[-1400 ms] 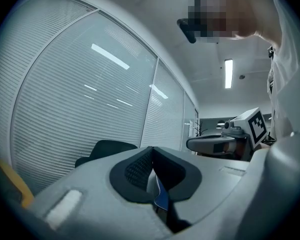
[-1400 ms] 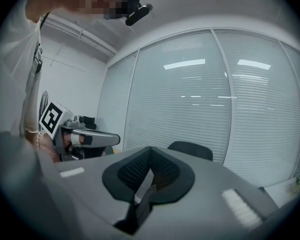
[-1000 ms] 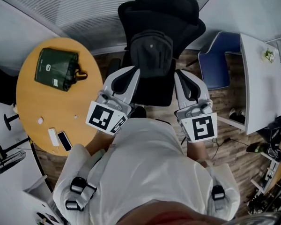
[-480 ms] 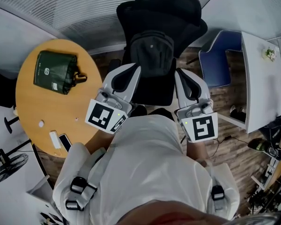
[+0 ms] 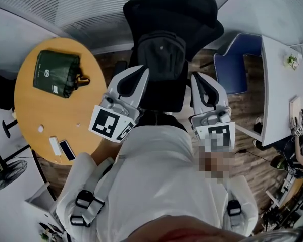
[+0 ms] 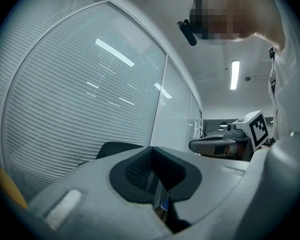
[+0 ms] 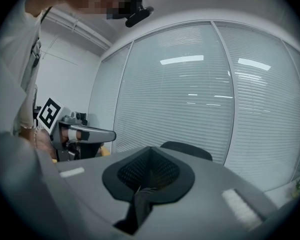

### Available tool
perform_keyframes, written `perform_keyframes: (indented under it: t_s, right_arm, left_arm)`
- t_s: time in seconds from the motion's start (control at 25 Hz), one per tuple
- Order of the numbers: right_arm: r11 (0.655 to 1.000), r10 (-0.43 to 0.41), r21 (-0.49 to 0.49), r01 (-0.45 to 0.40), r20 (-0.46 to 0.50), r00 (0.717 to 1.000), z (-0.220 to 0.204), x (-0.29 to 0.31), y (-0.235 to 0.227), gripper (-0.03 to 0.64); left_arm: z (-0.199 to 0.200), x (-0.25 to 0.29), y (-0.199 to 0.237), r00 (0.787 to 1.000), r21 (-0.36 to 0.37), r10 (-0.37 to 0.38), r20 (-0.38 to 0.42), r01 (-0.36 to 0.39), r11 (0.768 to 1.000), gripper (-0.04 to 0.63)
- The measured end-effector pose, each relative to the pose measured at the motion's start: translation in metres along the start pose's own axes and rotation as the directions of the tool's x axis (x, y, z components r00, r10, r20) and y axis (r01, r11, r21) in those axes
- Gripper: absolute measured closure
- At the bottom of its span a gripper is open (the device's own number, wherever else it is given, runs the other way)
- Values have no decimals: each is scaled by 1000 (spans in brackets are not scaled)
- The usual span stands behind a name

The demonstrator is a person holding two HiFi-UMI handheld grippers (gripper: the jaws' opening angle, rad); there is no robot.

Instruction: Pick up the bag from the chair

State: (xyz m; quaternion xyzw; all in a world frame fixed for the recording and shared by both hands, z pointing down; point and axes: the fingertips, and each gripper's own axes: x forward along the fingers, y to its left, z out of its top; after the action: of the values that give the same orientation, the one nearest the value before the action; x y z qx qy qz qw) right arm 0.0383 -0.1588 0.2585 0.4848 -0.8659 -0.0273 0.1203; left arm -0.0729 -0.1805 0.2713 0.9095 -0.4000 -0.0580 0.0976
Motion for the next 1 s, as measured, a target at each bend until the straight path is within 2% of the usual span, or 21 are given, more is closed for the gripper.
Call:
perform_keyframes:
  t_s: [0.12,0.24,0.36,0.56,0.76,1.0]
  right_arm:
    - [1000,-1,-10,0,-43,999,-13,-4,-12,612]
    - [1000,7,-1,-7,-8,1000,-15,0,-20,612]
    - [1000,-3,9,3,-25,1000,-26,3,-26,612]
    - [1000,15,21,-14,-37,999,-57,8,-36,600]
    - [999,37,37,-35,-67,997,-93,20,-44,577]
    - [999,40,39,-36,-105,994,-138,38,-47,545]
  left_arm:
    - [-7,8,2,1000,-11,18,-7,-18,1000,594]
    - [-14,13,5,999,-15,34,-18,-35,999,594]
    - [-24,16,9,998,-8,51,-26,-52,999,592]
    - [-61,24,18,995,-44,73,-70,-76,996,573]
    - [-92,33,27,990,-26,87,-108,-91,996,558]
    - [-138,38,54,979,-45,128,-161,-137,990,525]
